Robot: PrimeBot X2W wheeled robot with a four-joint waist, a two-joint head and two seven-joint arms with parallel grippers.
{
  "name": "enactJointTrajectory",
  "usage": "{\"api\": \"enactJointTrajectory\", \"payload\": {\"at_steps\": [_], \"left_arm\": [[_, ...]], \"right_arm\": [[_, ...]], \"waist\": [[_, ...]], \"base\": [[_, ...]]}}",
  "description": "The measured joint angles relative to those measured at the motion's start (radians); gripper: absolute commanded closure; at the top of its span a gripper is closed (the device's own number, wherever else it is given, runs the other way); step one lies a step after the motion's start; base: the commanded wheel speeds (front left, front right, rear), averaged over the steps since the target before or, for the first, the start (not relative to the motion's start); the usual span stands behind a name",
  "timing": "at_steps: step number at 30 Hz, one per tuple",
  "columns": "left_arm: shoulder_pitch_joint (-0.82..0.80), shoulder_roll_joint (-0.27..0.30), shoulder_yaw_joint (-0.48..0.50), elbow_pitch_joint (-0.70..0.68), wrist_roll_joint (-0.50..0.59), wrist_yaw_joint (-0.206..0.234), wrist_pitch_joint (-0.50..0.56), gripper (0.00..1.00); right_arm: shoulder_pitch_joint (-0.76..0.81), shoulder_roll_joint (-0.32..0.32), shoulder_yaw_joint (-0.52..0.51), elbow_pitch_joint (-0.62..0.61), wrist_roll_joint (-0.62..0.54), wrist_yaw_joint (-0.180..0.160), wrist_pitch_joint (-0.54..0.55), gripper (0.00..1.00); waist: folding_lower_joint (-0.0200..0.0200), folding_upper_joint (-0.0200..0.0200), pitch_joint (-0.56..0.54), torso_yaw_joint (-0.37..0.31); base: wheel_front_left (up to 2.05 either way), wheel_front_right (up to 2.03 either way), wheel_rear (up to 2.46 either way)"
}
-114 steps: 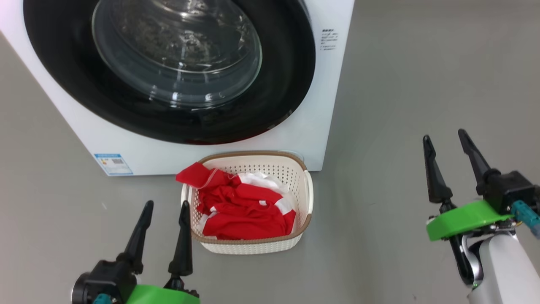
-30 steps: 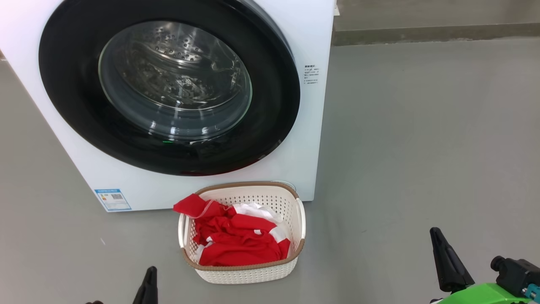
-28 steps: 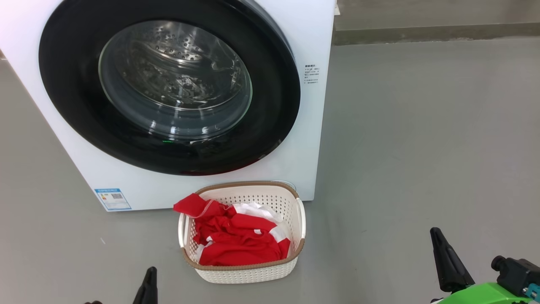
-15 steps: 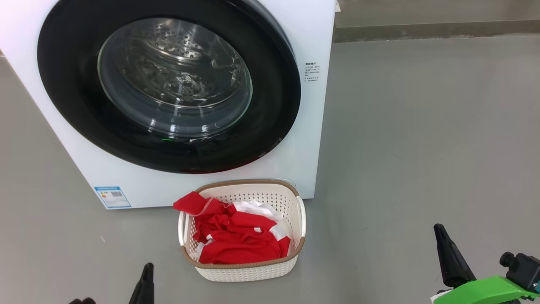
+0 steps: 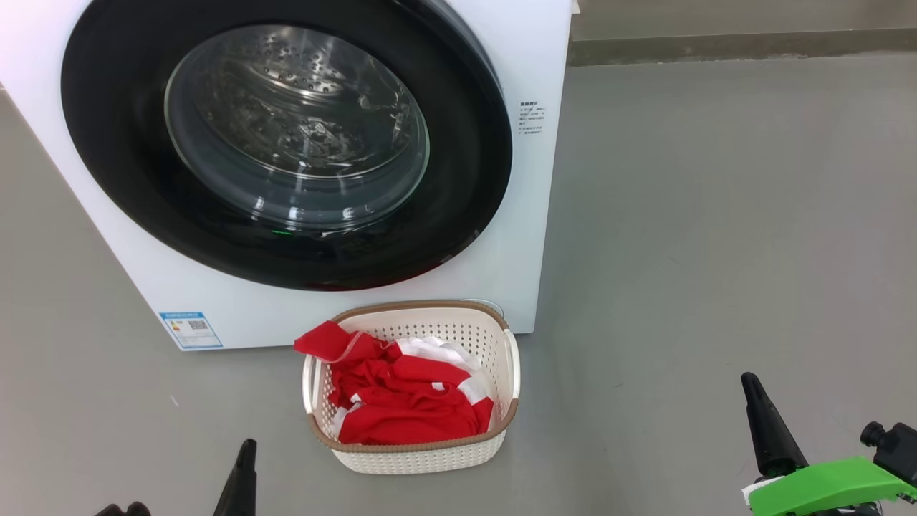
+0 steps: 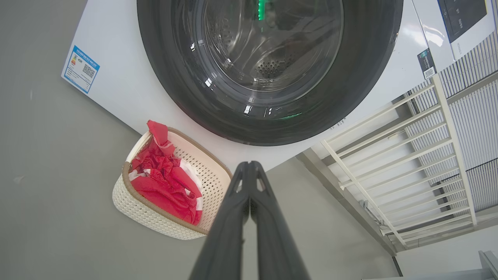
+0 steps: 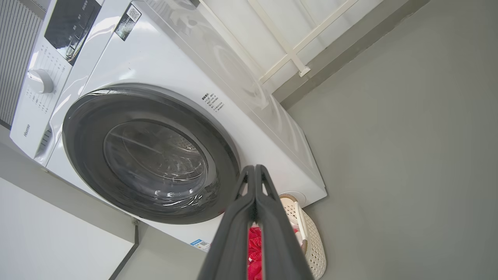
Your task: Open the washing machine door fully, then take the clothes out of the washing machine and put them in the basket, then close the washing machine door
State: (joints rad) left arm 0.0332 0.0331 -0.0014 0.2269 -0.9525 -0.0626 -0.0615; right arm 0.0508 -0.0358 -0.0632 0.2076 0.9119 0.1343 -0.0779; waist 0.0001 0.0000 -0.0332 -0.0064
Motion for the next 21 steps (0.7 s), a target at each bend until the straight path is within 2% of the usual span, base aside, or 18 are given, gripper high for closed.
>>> {"api": "enactJointTrajectory", "payload": {"at_steps": [21], "left_arm": [[-0.039, 0.0, 0.028, 0.013, -0.222, -0.018, 0.061, 1.0]], "right_arm": [[-0.036, -0.003, -0.019, 0.022, 0.245, -0.003, 0.062, 1.0]], "waist": [[0.0, 0.0, 0.013, 0.002]], "base": [[0.0, 0.0, 0.0]]}}
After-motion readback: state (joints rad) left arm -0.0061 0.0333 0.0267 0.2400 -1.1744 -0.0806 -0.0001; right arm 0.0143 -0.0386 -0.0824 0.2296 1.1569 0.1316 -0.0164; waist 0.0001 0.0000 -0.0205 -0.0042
